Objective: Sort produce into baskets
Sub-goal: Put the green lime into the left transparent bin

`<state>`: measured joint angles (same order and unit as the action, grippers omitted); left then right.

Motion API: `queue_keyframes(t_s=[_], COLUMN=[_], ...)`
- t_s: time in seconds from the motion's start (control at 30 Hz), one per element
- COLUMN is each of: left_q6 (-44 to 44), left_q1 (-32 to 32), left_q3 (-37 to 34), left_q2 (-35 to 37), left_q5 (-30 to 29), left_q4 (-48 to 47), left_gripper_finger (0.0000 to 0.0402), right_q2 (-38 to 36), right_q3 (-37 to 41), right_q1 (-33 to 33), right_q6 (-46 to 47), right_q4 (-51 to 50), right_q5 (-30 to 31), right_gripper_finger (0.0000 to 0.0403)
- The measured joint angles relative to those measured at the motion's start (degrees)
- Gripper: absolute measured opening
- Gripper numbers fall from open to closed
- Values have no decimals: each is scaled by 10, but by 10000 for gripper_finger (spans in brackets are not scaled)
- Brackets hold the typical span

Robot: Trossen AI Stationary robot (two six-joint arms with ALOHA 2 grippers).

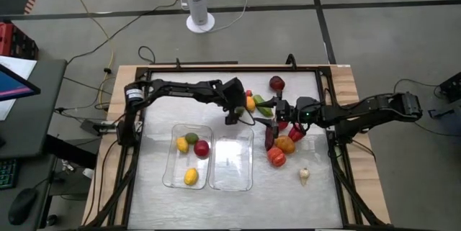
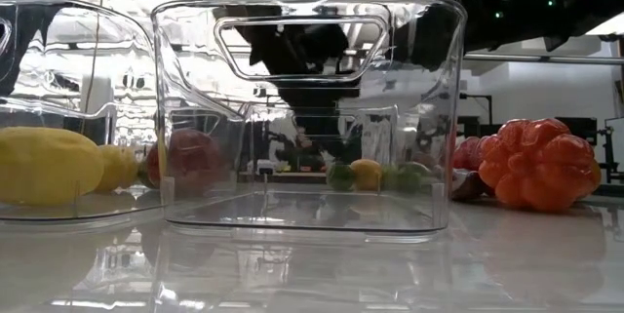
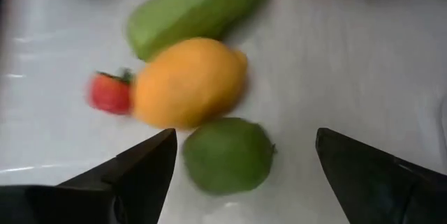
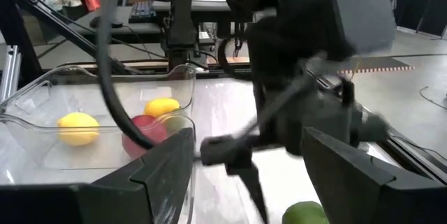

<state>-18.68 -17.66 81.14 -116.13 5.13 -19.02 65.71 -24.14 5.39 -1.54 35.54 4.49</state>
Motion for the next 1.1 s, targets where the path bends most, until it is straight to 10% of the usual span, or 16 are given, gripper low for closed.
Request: queue_keyframes(t_s=[0.53, 1.1], left_q6=[6, -13], left_q1=[-1, -1], left_q3=[-1, 3], left_q2=[-34, -16], left_q5=[-47, -57], left_q4=[-6, -83], left_gripper_finger=[321, 148], right_q2=[0, 0], right_q3=[0, 0], right_q1=[0, 0], right_q6=[0, 0], right_q4=[-3, -3], right_q5=[0, 0], right_gripper_finger=[291, 291])
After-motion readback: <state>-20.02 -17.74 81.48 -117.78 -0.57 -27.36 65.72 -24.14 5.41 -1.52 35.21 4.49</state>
